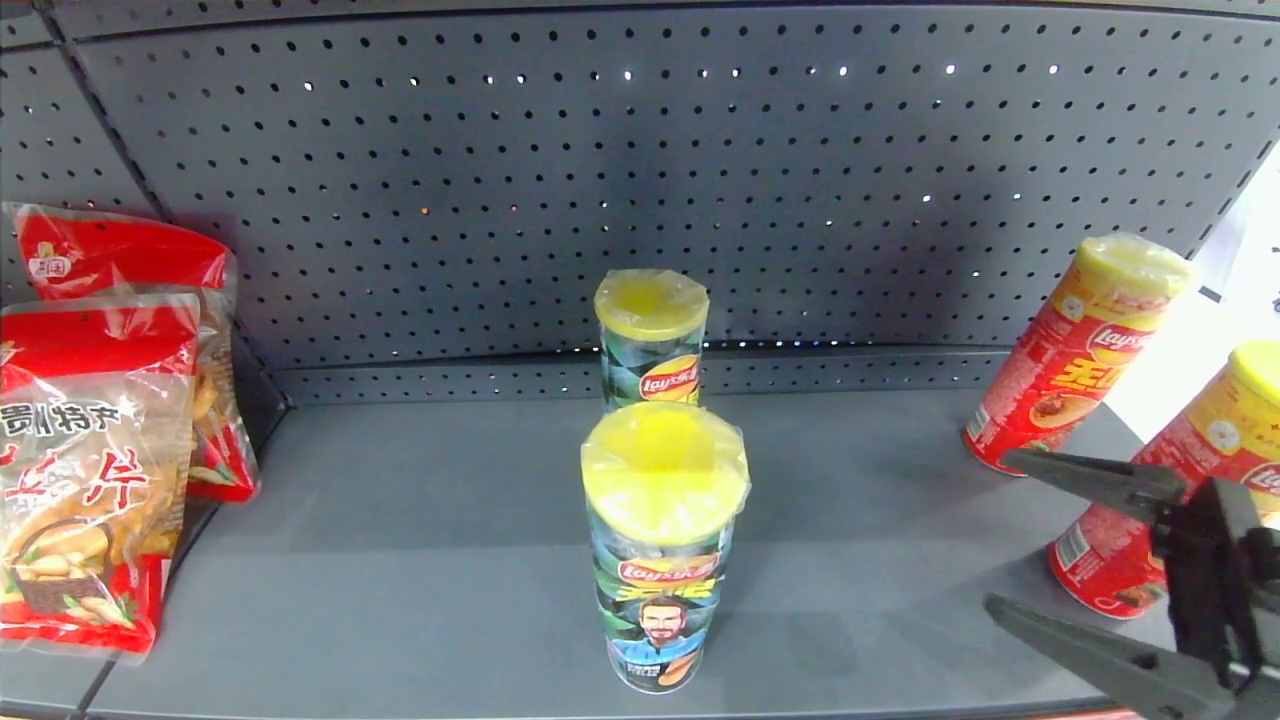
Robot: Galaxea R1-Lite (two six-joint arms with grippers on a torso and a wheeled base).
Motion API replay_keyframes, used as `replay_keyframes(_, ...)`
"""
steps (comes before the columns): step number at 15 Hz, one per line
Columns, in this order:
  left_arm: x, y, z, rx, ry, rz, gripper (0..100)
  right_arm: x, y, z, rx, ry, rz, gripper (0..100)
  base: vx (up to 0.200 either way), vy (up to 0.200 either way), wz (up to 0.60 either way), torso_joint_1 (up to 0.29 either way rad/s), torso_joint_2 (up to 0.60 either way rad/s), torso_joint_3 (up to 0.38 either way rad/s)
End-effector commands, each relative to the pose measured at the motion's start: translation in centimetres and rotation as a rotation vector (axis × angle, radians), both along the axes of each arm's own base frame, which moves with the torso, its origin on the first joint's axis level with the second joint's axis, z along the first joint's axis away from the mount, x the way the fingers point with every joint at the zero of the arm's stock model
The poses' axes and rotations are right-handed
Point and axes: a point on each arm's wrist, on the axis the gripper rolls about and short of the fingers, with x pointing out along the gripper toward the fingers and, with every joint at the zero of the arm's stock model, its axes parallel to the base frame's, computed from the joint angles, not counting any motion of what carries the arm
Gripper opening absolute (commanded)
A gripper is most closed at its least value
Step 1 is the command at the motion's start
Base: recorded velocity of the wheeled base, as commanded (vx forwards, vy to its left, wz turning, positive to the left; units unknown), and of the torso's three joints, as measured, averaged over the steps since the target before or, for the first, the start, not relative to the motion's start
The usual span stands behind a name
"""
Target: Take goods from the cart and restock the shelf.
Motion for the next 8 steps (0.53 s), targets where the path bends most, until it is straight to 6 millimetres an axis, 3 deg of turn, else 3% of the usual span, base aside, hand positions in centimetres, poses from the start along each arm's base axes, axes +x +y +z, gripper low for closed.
replay_keyframes(1, 0.0, 0.0, 0.0, -0.001, 0.000, 0.000, 100, -3.5, -1.7, 1.6, 0.064, -0.148, -0.023, 100, 0.000, 0.000, 0.00, 0.000, 0.00, 0.000)
replay_keyframes(5, 0.0, 0.0, 0.0, -0.001, 0.000, 0.000, 100, -6.3, -3.2, 5.2, 0.156, -0.338, -0.075, 100, 0.000, 0.000, 0.00, 0.000, 0.00, 0.000)
replay_keyframes(8, 0.0, 0.0, 0.0, -0.001, 0.000, 0.000, 100, -8.2, -4.4, 5.1, 0.181, -0.384, -0.243, 100, 0.000, 0.000, 0.00, 0.000, 0.00, 0.000)
